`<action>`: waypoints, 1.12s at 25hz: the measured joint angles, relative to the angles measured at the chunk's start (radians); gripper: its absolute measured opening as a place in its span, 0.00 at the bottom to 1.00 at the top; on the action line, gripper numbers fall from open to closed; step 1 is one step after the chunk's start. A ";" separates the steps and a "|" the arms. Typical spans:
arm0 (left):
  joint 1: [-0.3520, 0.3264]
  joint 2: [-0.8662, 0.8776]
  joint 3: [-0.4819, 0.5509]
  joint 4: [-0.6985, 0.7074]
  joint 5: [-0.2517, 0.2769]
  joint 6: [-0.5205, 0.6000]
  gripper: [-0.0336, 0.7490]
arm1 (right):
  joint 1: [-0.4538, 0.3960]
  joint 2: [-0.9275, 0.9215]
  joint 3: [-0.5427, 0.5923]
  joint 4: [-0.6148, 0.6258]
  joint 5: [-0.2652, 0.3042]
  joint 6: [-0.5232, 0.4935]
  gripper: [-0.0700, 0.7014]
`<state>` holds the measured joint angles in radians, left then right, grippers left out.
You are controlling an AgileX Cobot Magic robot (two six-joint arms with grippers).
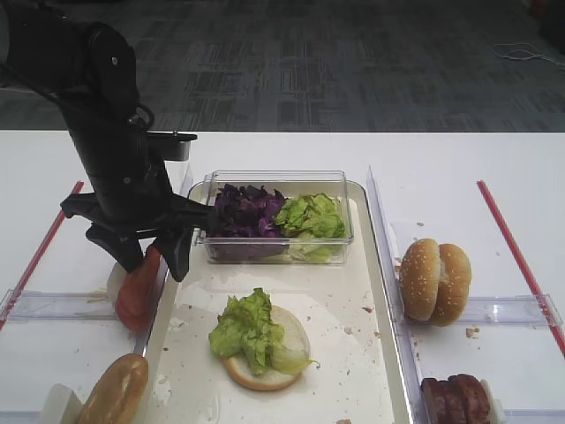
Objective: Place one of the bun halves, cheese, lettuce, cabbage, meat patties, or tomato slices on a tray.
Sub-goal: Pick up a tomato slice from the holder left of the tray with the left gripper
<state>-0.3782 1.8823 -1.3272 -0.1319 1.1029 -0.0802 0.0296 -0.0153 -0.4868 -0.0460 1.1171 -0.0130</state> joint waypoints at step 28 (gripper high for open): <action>0.000 0.045 -0.012 0.051 0.020 -0.004 0.34 | 0.000 0.000 0.000 0.000 0.000 0.002 0.98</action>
<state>-0.3782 1.9269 -1.3391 -0.0813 1.1231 -0.0841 0.0296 -0.0153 -0.4868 -0.0460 1.1171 -0.0111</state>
